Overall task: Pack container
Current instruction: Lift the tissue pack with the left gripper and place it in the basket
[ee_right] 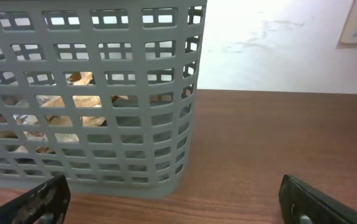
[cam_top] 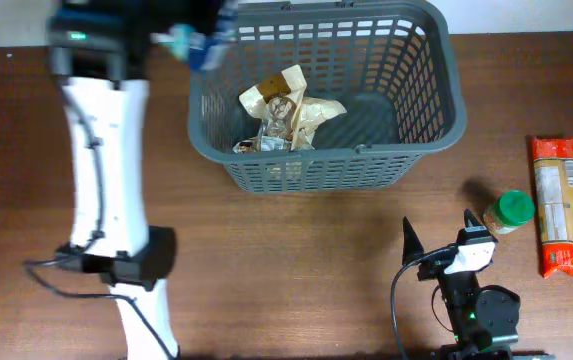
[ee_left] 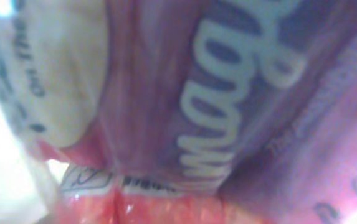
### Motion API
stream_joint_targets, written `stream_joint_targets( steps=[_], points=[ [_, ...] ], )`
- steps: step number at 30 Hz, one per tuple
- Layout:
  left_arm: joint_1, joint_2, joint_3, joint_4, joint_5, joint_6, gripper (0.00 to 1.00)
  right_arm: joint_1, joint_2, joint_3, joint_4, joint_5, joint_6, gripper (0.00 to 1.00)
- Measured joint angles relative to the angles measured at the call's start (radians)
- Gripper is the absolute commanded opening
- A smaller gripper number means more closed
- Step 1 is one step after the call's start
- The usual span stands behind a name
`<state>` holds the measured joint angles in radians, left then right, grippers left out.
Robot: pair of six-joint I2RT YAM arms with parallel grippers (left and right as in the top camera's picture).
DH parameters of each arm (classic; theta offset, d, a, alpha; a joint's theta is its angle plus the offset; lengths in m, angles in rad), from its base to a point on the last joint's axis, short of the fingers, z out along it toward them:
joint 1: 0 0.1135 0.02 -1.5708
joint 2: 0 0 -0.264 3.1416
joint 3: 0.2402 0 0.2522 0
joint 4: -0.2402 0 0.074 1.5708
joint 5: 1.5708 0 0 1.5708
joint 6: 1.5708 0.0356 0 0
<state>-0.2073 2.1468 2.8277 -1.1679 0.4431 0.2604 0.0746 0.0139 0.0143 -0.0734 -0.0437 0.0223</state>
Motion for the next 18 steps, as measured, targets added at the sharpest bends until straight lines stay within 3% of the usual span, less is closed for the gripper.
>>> stream_joint_targets(
  steps=[9, 18],
  points=[
    [-0.29, 0.001, -0.043, -0.152, -0.195, 0.195, 0.02, 0.0, 0.0, 0.0, 0.0, 0.0, 0.0, 0.99],
    [-0.339, 0.001, -0.229, -0.231, -0.313, 0.305, 0.02, 0.0, 0.0, 0.0, 0.0, 0.0, 0.001, 0.99]
  ],
)
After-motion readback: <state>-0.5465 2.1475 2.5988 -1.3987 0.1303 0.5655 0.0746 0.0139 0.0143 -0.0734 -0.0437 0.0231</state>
